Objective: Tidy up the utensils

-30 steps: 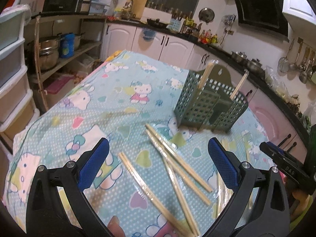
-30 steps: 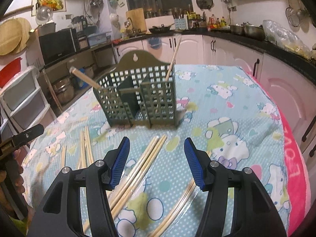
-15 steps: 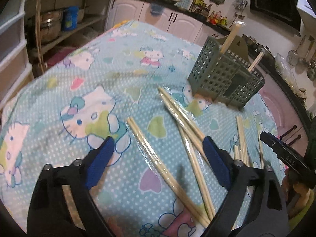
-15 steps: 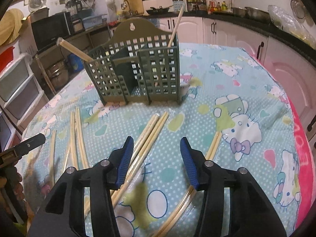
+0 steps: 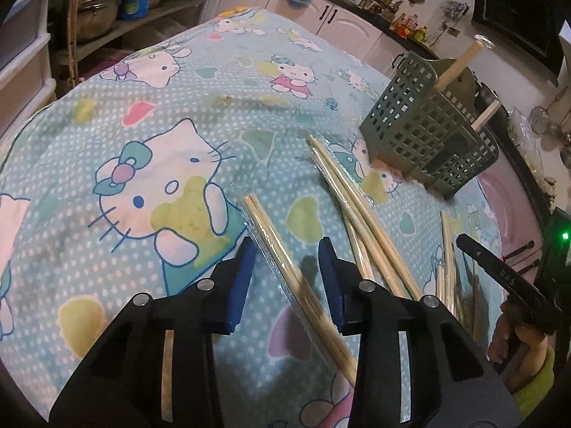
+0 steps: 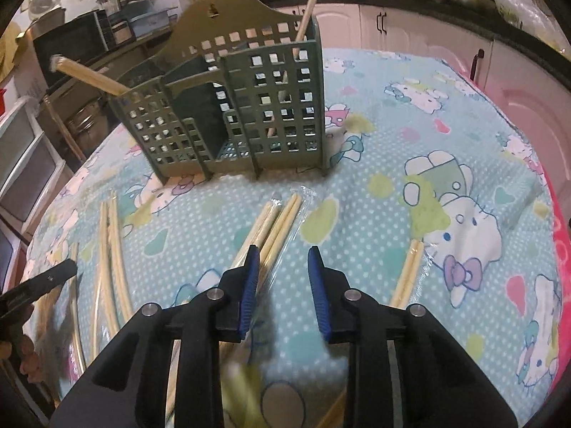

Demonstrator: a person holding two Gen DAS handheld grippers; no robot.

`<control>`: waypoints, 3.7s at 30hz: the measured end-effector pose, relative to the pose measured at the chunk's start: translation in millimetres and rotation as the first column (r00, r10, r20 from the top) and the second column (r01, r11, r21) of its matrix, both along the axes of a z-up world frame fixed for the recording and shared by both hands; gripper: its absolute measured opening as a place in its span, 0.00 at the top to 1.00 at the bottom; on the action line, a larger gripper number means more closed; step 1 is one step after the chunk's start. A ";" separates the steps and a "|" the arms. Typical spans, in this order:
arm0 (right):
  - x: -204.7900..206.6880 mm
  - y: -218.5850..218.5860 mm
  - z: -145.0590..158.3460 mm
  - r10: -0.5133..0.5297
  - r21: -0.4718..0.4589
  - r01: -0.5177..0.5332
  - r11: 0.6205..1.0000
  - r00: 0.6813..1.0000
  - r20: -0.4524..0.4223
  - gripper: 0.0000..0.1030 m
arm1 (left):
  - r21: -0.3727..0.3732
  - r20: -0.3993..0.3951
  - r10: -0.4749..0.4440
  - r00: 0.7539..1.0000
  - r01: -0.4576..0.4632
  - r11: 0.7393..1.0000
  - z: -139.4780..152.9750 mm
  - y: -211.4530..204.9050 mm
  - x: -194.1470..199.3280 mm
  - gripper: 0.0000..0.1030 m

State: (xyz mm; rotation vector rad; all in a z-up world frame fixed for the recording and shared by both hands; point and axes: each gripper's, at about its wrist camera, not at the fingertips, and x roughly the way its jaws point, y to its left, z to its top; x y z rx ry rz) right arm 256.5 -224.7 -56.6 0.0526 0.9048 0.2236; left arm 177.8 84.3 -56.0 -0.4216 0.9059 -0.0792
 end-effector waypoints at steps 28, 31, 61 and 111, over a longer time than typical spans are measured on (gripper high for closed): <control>68.4 -6.6 -10.3 -0.091 0.062 0.096 0.993 0.993 -0.070 0.90 | 0.010 -0.027 0.014 1.000 -0.014 1.000 -2.5 5.9 29.6 0.82; 70.1 -16.5 -8.8 -0.099 0.099 0.106 0.989 0.993 -0.071 0.94 | 0.000 -0.033 0.021 0.999 -0.021 1.000 -3.6 8.8 33.2 0.86; -11.3 -56.6 90.2 -0.013 0.259 -0.044 0.965 0.977 0.214 0.95 | 0.006 0.222 -0.099 0.970 0.100 0.995 112.4 -28.9 13.1 0.99; 41.3 -42.9 231.4 0.020 0.163 -0.144 0.976 0.806 0.591 0.95 | 0.148 0.516 -0.215 0.830 0.161 0.976 254.0 -136.0 123.2 0.99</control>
